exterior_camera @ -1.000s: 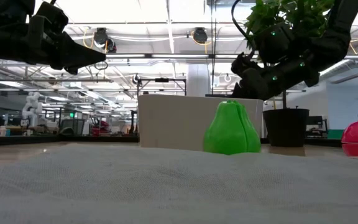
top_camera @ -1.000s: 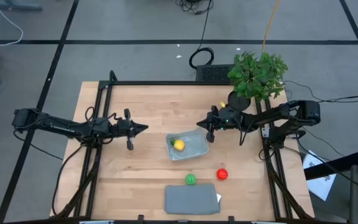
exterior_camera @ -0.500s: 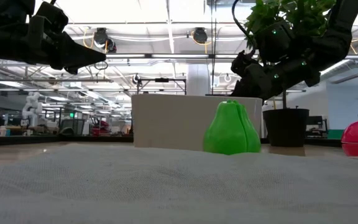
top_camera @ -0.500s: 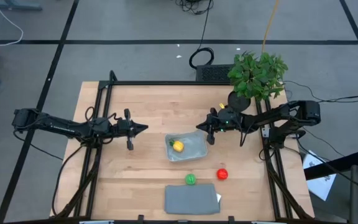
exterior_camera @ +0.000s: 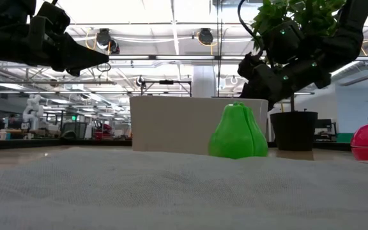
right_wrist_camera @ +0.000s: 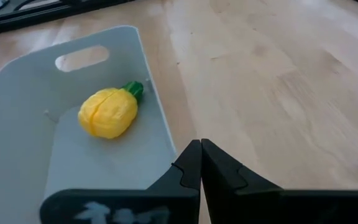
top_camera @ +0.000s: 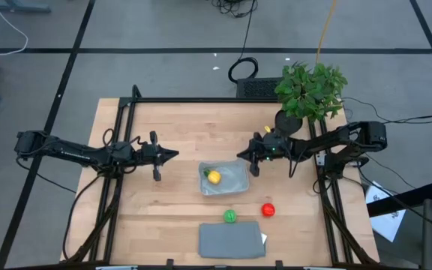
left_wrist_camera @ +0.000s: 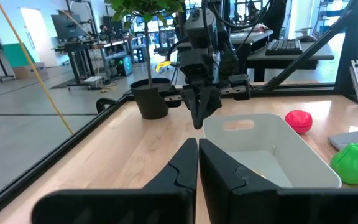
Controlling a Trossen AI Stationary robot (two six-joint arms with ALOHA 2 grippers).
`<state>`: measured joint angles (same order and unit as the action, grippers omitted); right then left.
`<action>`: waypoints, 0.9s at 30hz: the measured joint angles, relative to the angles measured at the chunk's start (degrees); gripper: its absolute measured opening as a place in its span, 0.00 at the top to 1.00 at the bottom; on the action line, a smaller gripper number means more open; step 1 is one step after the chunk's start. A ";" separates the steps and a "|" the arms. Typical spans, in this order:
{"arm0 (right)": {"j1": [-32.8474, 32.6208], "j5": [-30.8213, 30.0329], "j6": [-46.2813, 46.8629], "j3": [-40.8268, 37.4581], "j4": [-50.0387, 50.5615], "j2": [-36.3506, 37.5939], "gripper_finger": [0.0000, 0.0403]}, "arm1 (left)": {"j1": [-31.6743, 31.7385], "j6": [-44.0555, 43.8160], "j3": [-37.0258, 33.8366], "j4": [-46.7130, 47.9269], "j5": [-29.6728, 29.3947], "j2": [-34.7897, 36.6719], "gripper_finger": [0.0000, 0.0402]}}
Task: Pick and placing Produce into tupperware
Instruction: Adjust the gray bin on the table
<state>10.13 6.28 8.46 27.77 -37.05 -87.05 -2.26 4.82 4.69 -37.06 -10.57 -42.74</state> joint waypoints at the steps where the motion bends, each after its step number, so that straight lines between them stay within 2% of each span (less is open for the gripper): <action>1: -0.25 0.02 0.08 0.00 0.06 0.00 1.00 | 0.00 0.00 0.00 0.00 -0.02 0.00 0.95; 27: -3.08 -0.21 1.14 0.00 0.80 0.00 1.00 | 0.00 -0.20 0.00 0.00 -0.02 0.00 0.95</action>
<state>7.05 6.07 9.61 27.77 -36.26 -87.05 -2.26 4.62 4.69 -37.06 -10.59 -42.74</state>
